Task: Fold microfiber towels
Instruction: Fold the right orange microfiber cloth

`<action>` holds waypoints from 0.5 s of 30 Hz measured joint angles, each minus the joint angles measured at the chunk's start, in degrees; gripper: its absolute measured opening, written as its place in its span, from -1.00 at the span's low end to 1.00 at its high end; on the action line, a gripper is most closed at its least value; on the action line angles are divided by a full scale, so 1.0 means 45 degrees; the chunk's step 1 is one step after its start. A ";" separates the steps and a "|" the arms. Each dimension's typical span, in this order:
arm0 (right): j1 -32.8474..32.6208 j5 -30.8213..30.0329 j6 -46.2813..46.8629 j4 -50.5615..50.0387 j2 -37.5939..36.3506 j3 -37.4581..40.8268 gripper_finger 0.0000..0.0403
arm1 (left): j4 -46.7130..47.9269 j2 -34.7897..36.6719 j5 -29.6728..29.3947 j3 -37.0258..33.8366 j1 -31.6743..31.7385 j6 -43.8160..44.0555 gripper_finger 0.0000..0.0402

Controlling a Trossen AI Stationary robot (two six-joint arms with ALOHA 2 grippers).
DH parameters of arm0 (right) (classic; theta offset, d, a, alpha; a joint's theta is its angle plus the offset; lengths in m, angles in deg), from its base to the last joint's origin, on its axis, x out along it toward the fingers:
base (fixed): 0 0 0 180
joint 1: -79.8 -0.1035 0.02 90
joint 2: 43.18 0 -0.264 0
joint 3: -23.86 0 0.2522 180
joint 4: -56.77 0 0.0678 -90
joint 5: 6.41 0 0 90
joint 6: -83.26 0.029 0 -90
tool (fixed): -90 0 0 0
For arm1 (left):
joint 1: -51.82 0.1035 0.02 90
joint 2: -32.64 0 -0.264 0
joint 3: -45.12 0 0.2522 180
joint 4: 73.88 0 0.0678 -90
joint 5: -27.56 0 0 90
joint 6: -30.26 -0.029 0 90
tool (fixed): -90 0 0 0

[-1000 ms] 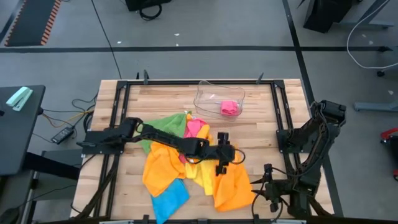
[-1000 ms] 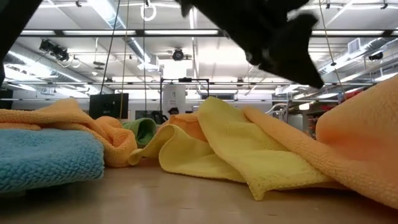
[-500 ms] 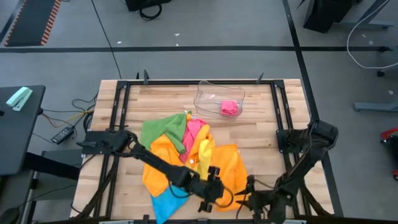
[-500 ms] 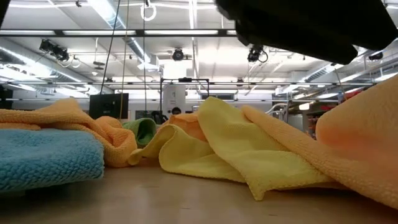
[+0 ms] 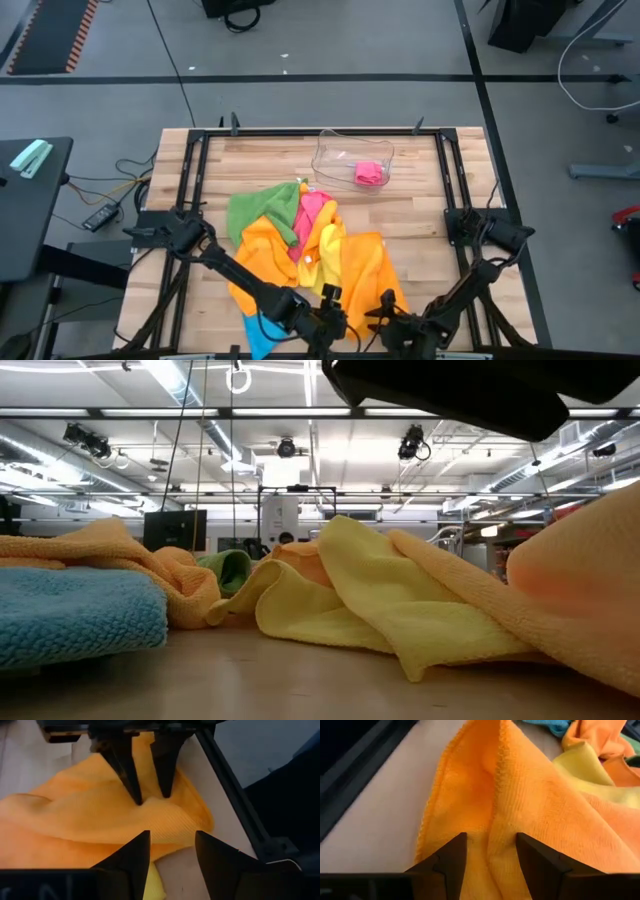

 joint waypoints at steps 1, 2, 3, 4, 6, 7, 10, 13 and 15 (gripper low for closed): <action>0.0005 0.0009 0.0077 0.0031 -0.0011 0.0047 -0.10 | 0.0028 0.0000 -0.0016 0.0000 -0.0036 0.0009 -0.19; 0.0005 -0.0099 0.0179 0.0018 -0.0014 0.0110 -0.11 | 0.0055 0.0000 -0.0038 0.0000 -0.0046 0.0009 -0.20; 0.0005 -0.0231 0.0341 -0.0041 -0.0011 0.0152 -0.11 | 0.0121 0.0000 -0.0047 0.0000 -0.0046 0.0010 -0.20; 0.0005 -0.0347 0.0452 -0.0200 -0.0055 0.0157 -0.12 | 0.0193 0.0000 -0.0062 0.0000 -0.0046 0.0014 -0.21; -0.0007 -0.0501 0.0526 -0.0418 -0.0116 0.0180 -0.15 | 0.0222 0.0000 -0.0078 0.0000 -0.0046 0.0014 -0.22; -0.0032 -0.0520 0.0507 -0.0511 -0.0145 0.0180 -0.16 | 0.0202 0.0000 -0.0080 0.0000 -0.0046 0.0014 -0.23; -0.0085 -0.0548 0.0541 -0.0586 -0.0160 0.0185 -0.20 | 0.0212 0.0000 -0.0087 0.0000 -0.0046 0.0013 -0.25; -0.0117 -0.0574 0.0670 -0.0613 -0.0162 0.0137 -0.24 | 0.0202 0.0000 -0.0087 0.0000 -0.0046 0.0009 -0.28; -0.0136 -0.0598 0.0584 -0.0589 -0.0295 0.0107 -0.26 | 0.0207 0.0000 -0.0087 0.0000 -0.0046 0.0009 -0.29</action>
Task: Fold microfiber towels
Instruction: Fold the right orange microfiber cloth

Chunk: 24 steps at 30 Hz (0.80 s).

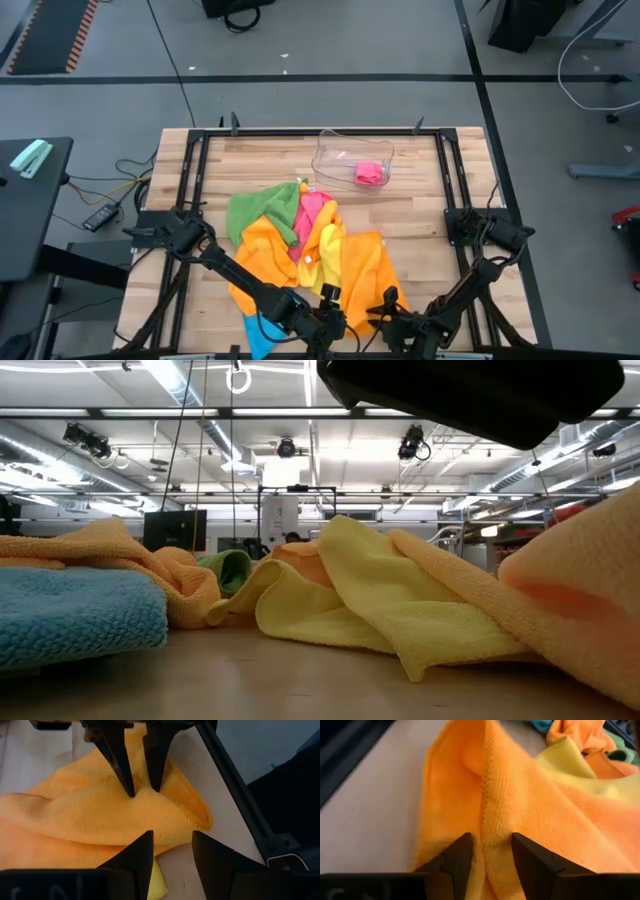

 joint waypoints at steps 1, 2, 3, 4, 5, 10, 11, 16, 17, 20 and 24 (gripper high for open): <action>0.0000 -0.0019 0.0000 -0.0012 -0.0100 -0.0007 -0.27 | -0.0001 0.0000 0.0000 0.0000 0.0000 -0.0001 -0.30; 0.0000 -0.0079 0.0000 -0.0072 -0.0198 -0.0015 -0.28 | -0.0006 0.0000 0.0000 0.0000 0.0000 -0.0005 -0.30; 0.0000 -0.0144 -0.0004 -0.0224 -0.0285 -0.0015 -0.29 | -0.0005 0.0000 0.0000 0.0000 0.0000 -0.0005 -0.31; 0.0000 -0.0192 -0.0003 -0.0363 -0.0364 -0.0015 -0.30 | 0.0000 0.0000 0.0000 0.0000 0.0000 -0.0005 -0.32; 0.0000 -0.0193 -0.0005 -0.0431 -0.0430 -0.0015 -0.31 | 0.0000 0.0000 0.0000 0.0000 0.0000 -0.0005 -0.32; 0.0097 -0.0148 0.0068 -0.0505 -0.0427 -0.0019 -0.33 | -0.0006 0.0000 0.0000 0.0000 0.0000 -0.0005 -0.31; 0.0115 -0.0133 0.0106 -0.0503 -0.0422 -0.0019 -0.34 | -0.0010 0.0000 0.0000 0.0000 0.0000 -0.0006 -0.31; 0.0112 -0.0069 0.0108 -0.0499 -0.0419 -0.0008 -0.34 | -0.0009 0.0000 0.0005 0.0000 0.0000 -0.0008 -0.34; 0.0112 0.0064 0.0137 -0.0496 -0.0419 0.0011 -0.34 | -0.0006 0.0000 0.0005 0.0000 0.0000 -0.0006 -0.35; 0.0056 0.0446 0.0148 -0.0525 -0.0409 0.0039 -0.34 | -0.0010 0.0000 0.0005 0.0000 0.0000 -0.0005 -0.36; -0.0134 0.0421 0.0172 -0.1080 -0.0408 0.0039 -0.34 | -0.0010 0.0000 0.0005 0.0000 0.0000 0.0016 -0.36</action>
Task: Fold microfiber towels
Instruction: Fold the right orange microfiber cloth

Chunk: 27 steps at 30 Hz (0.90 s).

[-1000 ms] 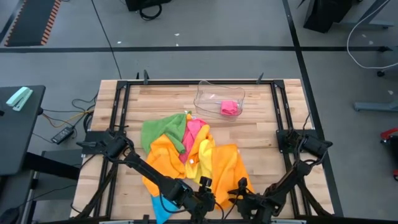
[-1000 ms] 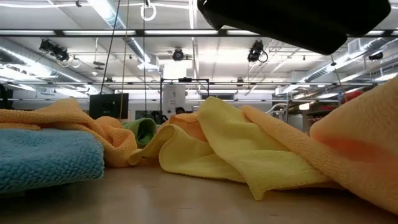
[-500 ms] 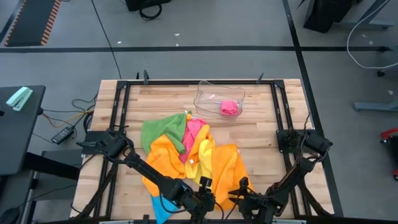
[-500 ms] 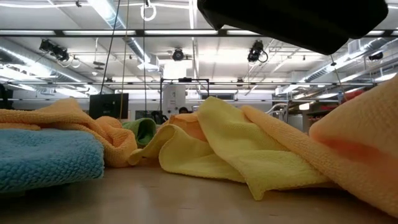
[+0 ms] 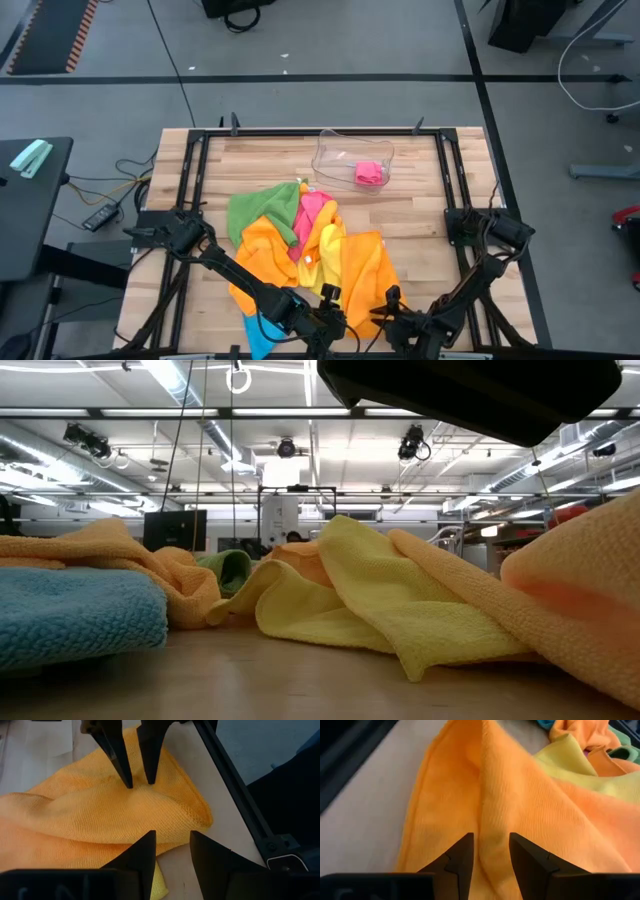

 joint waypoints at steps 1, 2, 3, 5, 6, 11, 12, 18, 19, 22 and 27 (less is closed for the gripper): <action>-0.0046 -0.0107 0.0085 -0.0234 0.0004 0.0000 -0.34 | 0.0000 0.0000 0.0000 0.0000 0.0000 0.0018 -0.35; -0.0055 -0.0191 0.0168 -0.0449 0.0004 0.0000 -0.34 | 0.0000 0.0000 0.0000 0.0000 0.0000 0.0023 -0.35; -0.0051 -0.0234 0.0247 -0.0662 0.0004 0.0000 -0.34 | 0.0000 0.0000 0.0000 0.0000 0.0000 0.0027 -0.35; -0.0036 -0.0291 0.0357 -0.0893 0.0008 0.0000 -0.34 | 0.0000 0.0000 0.0000 0.0000 0.0000 0.0047 -0.37; -0.0031 -0.0356 0.0357 -0.0922 0.0008 0.0000 -0.34 | 0.0000 0.0000 0.0000 0.0000 0.0000 0.0052 -0.37; -0.0035 -0.0453 0.0349 -0.1324 0.0008 0.0000 -0.34 | 0.0000 0.0000 0.0000 0.0000 0.0000 0.0057 -0.40; -0.0021 -0.0453 0.0363 -0.1490 0.0008 0.0000 -0.34 | 0.0000 0.0000 0.0000 0.0000 0.0000 0.0057 -0.39; -0.0007 -0.0334 0.0370 -0.1757 0.0013 0.0000 -0.54 | 0.0000 0.0000 0.0000 0.0000 0.0000 0.0057 -0.38; -0.0007 -0.0317 0.0359 -0.1760 0.0013 0.0000 -0.60 | 0.0000 0.0000 0.0000 0.0000 0.0000 0.0057 -0.38; 0.0016 -0.0277 0.0347 -0.1760 0.0013 0.0001 -0.83 | 0.0000 0.0000 0.0000 0.0000 0.0000 0.0057 -0.39; 0.0090 0.0074 0.0250 -0.1784 0.0013 0.0000 -0.97 | 0.0000 0.0000 0.0000 0.0000 0.0000 0.0062 -0.42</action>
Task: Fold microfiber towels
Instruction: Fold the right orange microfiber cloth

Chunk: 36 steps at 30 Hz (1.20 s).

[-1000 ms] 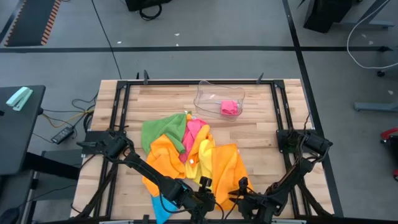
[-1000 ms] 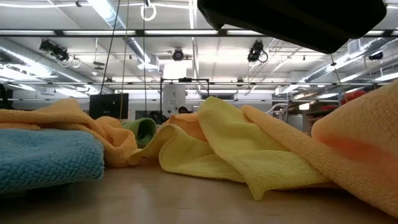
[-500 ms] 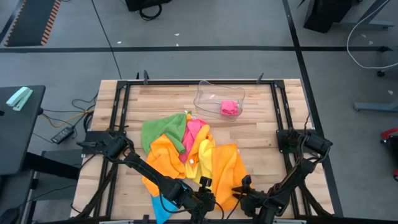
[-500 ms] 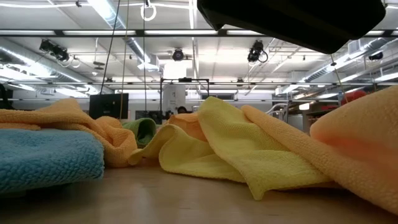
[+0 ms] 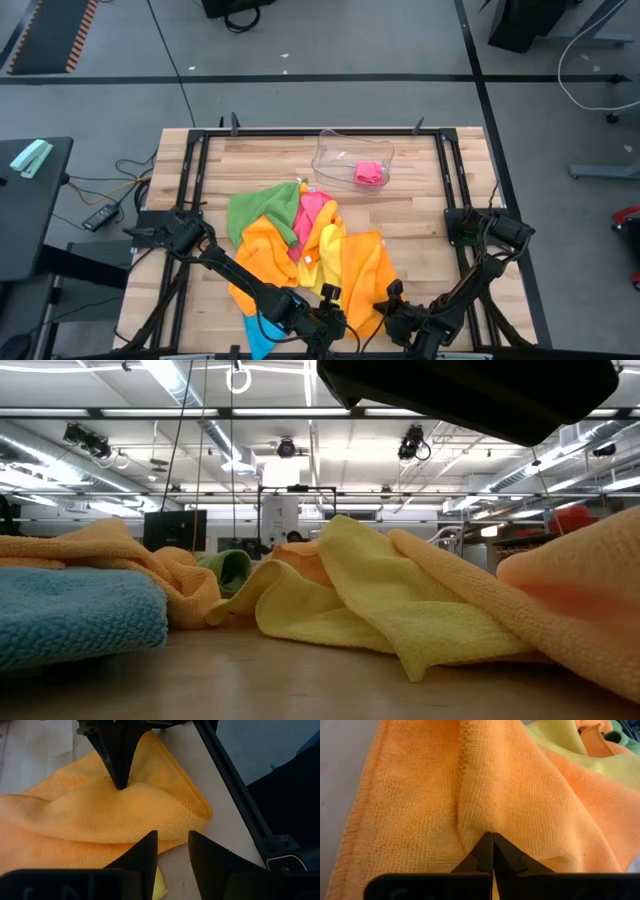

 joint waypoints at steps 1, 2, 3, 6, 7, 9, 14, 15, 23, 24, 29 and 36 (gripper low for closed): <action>-0.0005 0.0009 -0.0092 -0.0007 -0.0015 0.0000 -0.97 | 0.0000 0.0000 0.0000 0.0000 0.0000 0.0000 -0.42; -0.0005 0.0038 -0.0194 -0.0023 -0.0058 0.0000 -0.97 | 0.0000 0.0000 0.0000 0.0000 0.0000 -0.0005 -0.41; -0.0005 0.0046 -0.0234 -0.0032 -0.0149 0.0000 -0.97 | 0.0000 0.0000 0.0000 0.0000 0.0005 -0.0001 -0.41; -0.0015 0.0038 -0.0238 0.0251 -0.0471 0.0000 -0.95 | 0.0000 0.0000 0.0000 0.0000 0.0015 0.0000 -0.40; -0.0010 0.0052 -0.0228 0.0384 -0.0515 0.0000 -0.92 | 0.0000 0.0000 0.0000 0.0000 0.0015 0.0000 -0.40; -0.0005 0.0248 -0.0315 0.0878 -0.0569 0.0000 -0.85 | 0.0000 0.0000 0.0000 0.0000 0.0015 0.0000 -0.40; -0.0015 0.0373 -0.1343 0.3183 -0.0437 0.0000 -0.56 | -0.0005 0.0000 0.0005 0.0000 0.0053 0.0002 -0.44; -0.0013 0.0376 -0.1507 0.3494 -0.0381 0.0000 -0.50 | -0.0005 0.0000 0.0005 0.0000 0.0050 0.0004 -0.44; 0.0189 -0.1101 -0.1740 0.4860 0.0350 0.0000 -0.04 | -0.0010 0.0000 0.0005 0.0000 0.0049 0.0005 -0.42; 0.0217 -0.1239 -0.1846 0.5150 0.0509 0.0000 -0.01 | -0.0010 0.0000 0.0005 0.0000 0.0049 0.0005 -0.42; 0.0190 -0.2295 -0.2113 0.5277 0.0777 -0.0169 0.04 | -0.0010 0.0000 0.0005 0.0000 0.0053 0.0005 -0.45; 0.0155 -0.2684 -0.0948 0.3589 0.0777 -0.0228 0.04 | -0.0005 0.0000 0.0000 0.0000 0.0049 0.0238 -0.43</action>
